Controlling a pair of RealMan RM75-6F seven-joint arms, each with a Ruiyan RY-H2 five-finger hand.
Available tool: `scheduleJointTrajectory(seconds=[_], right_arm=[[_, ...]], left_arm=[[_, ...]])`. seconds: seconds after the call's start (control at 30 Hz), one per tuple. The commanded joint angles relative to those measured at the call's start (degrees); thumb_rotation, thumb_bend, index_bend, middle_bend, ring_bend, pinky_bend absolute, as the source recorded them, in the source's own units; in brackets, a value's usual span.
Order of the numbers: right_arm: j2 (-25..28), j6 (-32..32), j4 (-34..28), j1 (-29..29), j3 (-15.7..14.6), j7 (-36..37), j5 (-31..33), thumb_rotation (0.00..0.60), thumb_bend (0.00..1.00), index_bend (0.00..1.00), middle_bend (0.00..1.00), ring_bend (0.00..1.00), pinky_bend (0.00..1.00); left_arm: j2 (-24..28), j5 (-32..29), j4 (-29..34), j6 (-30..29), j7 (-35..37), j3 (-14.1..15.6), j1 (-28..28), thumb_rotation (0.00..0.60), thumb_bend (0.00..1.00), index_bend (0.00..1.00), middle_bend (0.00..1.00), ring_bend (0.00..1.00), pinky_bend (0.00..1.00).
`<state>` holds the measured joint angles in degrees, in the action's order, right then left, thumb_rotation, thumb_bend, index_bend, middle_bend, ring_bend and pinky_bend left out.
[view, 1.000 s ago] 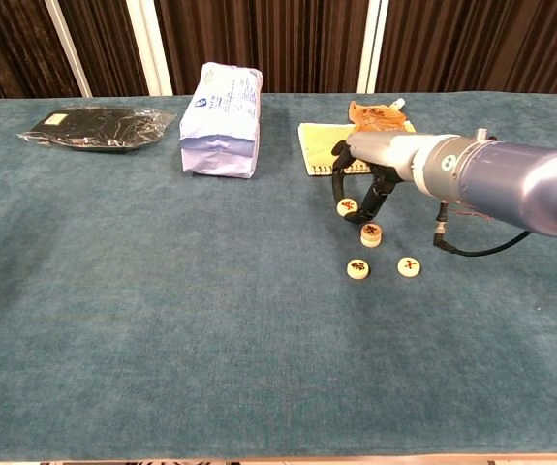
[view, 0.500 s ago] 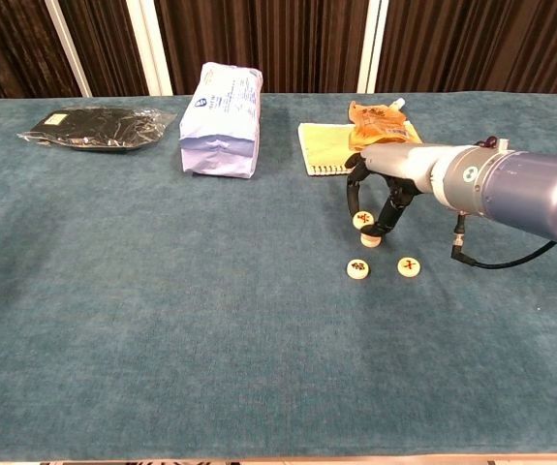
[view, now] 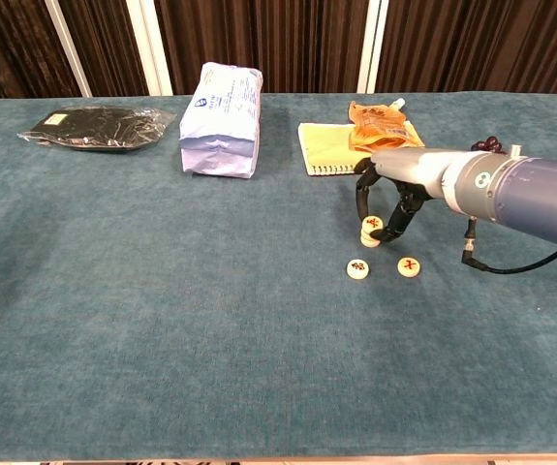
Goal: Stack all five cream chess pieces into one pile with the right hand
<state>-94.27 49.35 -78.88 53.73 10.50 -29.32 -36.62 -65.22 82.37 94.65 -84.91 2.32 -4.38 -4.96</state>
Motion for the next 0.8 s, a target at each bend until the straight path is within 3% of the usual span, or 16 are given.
scheduleJointTrajectory(seconds=[0.03,0.4,0.8], right_arm=[[0.0,0.0,0.2,-0.1,-0.1,0.2,-0.2,0.600,0.41,0.53,0.00,0.00,0.00],[-0.4,-0.2,0.6,-0.1,-0.3,0.4,-0.6,0.600,0.41,0.53,0.00,0.00,0.00],[-0.5,-0.3,0.8,0.0,-0.1,0.3,-0.5,0.600,0.41,0.45,0.00,0.00,0.00]], left_arm=[[0.0,0.0,0.0,0.0,0.0,0.0,0.0,0.600,0.62,0.13,0.00,0.00,0.00],[0.0,0.1,0.0,0.0,-0.1,0.0,0.0,0.600,0.62,0.13,0.00,0.00,0.00],[0.0,-0.1,0.0,0.0,0.0,-0.1,0.0,0.600,0.62,0.13,0.00,0.00,0.00]])
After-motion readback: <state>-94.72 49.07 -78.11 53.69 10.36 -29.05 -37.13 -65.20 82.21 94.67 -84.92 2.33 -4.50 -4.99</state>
